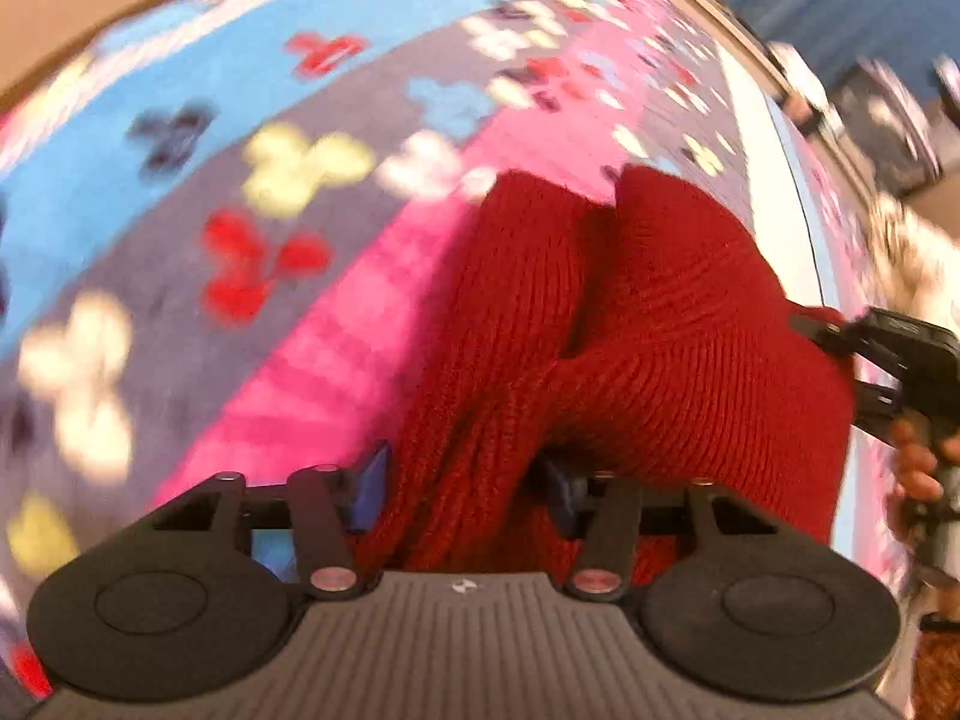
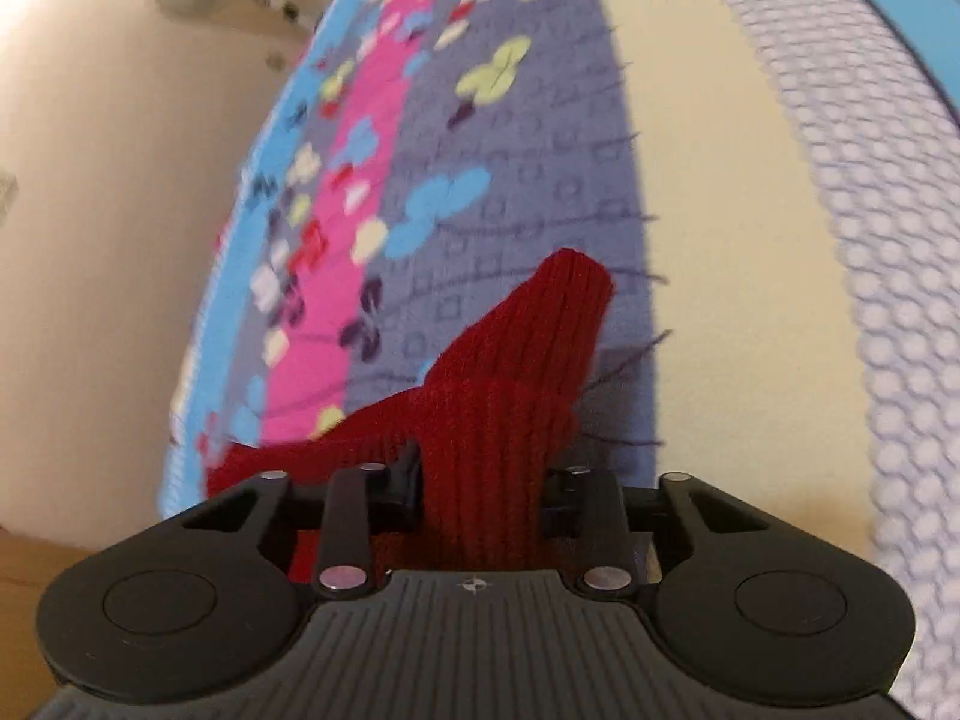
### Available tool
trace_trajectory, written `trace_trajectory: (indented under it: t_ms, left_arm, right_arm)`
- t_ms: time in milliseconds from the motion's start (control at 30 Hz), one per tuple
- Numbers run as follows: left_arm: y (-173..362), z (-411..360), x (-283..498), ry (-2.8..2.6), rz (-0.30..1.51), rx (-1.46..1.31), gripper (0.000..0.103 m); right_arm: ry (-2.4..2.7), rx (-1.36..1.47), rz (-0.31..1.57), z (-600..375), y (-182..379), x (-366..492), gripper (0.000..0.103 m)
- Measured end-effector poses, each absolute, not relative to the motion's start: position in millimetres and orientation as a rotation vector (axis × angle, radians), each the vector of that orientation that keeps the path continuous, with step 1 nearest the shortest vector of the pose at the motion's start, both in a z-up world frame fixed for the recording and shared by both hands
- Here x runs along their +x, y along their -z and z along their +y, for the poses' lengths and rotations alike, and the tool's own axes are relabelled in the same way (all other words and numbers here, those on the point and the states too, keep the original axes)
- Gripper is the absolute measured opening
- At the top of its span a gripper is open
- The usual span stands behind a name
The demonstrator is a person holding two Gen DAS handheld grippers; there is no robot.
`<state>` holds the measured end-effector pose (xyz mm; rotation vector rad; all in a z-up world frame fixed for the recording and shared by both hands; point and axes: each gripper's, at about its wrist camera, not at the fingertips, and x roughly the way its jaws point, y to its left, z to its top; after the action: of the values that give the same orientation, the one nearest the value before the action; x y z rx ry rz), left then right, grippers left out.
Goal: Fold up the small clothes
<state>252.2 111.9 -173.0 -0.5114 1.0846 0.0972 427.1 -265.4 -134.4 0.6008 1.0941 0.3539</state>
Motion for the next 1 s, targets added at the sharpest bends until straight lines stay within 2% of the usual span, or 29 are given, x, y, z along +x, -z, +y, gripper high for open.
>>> trace_trajectory:
  t_ms: [33,133,200,333,467,533,567,600,633,667,700,733,1000]
  left_arm:
    - [167,109,267,-0.073,1.075,-0.478,0.037]
    - [157,103,332,0.032,1.106,-0.412,0.034]
    - [151,83,381,0.129,1.130,-0.347,0.034]
    - [143,-2,460,0.319,1.166,-0.117,0.034]
    - [142,-57,471,0.364,1.155,0.052,0.035]
    - [142,-52,460,0.344,1.131,0.060,0.043]
    - [140,-40,452,0.340,1.123,0.041,0.046]
    - [138,-24,442,0.342,1.110,0.000,0.055]
    - [134,-12,434,0.342,1.093,-0.044,0.074]
    - [130,-2,429,0.332,1.070,-0.093,0.082]
    - [125,11,421,0.321,1.051,-0.136,0.096]
    - [123,21,415,0.310,1.043,-0.164,0.101]
    - [129,35,417,0.292,1.066,-0.199,0.101]
  right_arm:
    - [-0.330,0.623,1.068,-276,132,417,0.029]
    - [-0.234,0.718,0.986,-317,133,378,0.026]
    - [-0.132,0.837,0.931,-352,139,336,0.025]
    - [0.075,1.015,0.783,-377,156,238,0.024]
    - [0.139,1.046,0.741,-352,174,183,0.027]
    - [0.139,1.007,0.732,-351,171,185,0.039]
    - [0.140,0.996,0.752,-353,168,190,0.041]
    - [0.135,0.990,0.774,-357,166,195,0.045]
    - [0.131,0.976,0.786,-361,163,200,0.051]
    - [0.125,0.959,0.788,-365,160,200,0.051]
    - [0.115,0.936,0.783,-368,157,202,0.051]
    - [0.109,0.926,0.784,-369,156,202,0.054]
    - [0.141,0.898,0.775,-378,150,193,0.060]
